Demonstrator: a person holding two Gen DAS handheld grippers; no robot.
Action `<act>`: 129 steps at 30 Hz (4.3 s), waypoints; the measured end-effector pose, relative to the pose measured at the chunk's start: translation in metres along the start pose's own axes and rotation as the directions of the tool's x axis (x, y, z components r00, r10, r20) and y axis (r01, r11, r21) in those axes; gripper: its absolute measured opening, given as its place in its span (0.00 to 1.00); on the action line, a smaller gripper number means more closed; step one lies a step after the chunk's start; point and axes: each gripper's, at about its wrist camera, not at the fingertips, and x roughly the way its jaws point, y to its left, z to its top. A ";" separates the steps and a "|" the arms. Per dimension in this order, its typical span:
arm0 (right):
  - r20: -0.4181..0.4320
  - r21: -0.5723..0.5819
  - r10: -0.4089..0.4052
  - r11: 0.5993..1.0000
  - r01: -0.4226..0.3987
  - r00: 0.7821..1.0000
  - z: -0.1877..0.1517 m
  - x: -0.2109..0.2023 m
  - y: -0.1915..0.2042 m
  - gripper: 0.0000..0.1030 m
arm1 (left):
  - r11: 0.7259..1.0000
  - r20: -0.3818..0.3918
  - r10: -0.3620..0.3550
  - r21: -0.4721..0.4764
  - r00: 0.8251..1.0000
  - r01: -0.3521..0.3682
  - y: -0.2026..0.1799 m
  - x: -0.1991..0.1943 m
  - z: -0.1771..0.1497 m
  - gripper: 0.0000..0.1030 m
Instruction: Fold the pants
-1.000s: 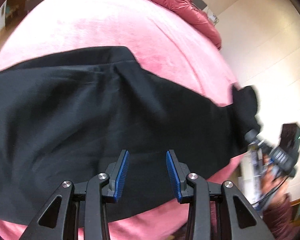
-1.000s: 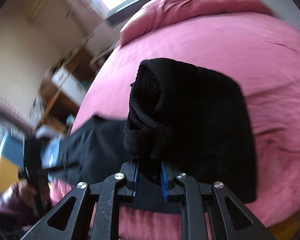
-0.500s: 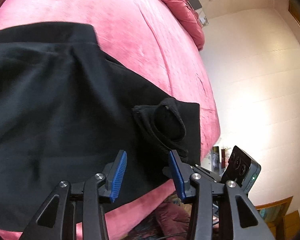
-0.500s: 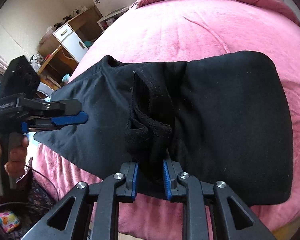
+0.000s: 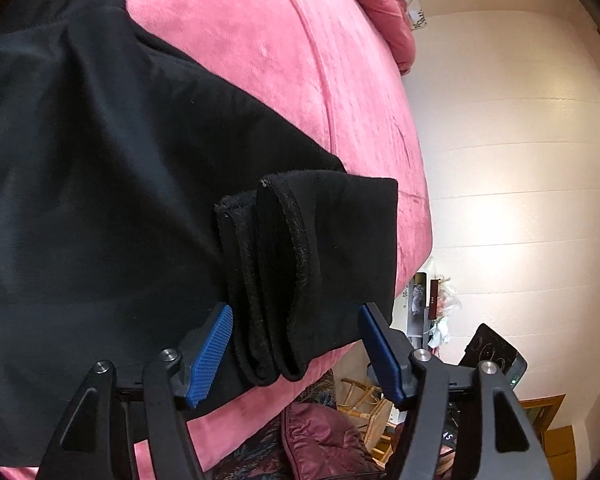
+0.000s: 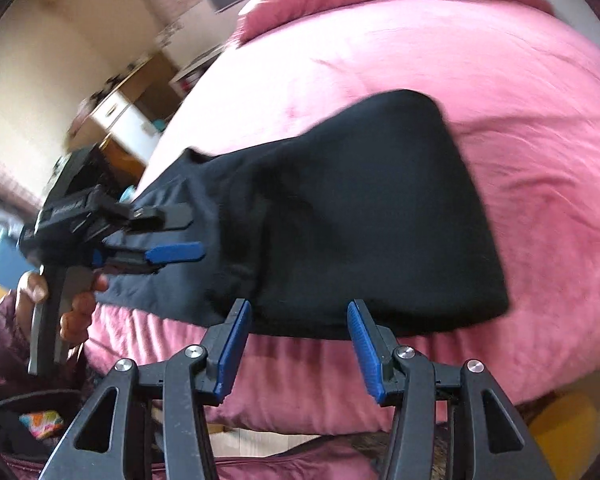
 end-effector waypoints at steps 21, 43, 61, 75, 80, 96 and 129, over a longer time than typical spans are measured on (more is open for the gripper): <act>0.052 0.260 -0.165 0.955 0.146 0.985 -0.031 -0.026 -0.081 0.63 | 0.975 0.141 -0.082 0.214 0.987 0.051 -0.081 -0.043 -0.003 0.11; -0.079 0.051 -0.278 0.958 0.283 0.957 -0.014 0.001 -0.059 0.33 | 0.966 0.098 0.227 0.099 0.969 -0.237 0.012 -0.019 -0.046 0.11; 0.074 -0.058 -0.252 0.965 0.256 0.965 0.113 0.056 0.003 0.52 | 0.937 0.205 0.263 0.181 0.943 -0.300 -0.016 -0.014 -0.060 0.14; 0.053 -0.087 -0.333 0.937 0.337 0.941 0.100 0.091 -0.001 0.61 | 0.911 0.265 0.315 0.183 0.911 -0.368 -0.023 -0.020 -0.074 0.25; 0.094 -0.110 -0.337 0.932 0.347 0.937 0.092 0.074 0.019 0.71 | 0.872 0.322 0.381 0.186 0.867 -0.452 -0.031 -0.034 -0.087 0.29; 0.047 -0.219 -0.207 0.953 0.212 0.977 0.030 0.081 0.101 0.79 | 0.778 0.500 0.518 0.061 0.694 -0.625 -0.018 -0.108 -0.124 0.37; 0.008 -0.200 -0.300 0.934 0.296 0.954 0.001 0.129 0.119 1.00 | 0.878 0.595 0.320 -0.478 0.737 0.004 0.132 -0.262 -0.201 0.40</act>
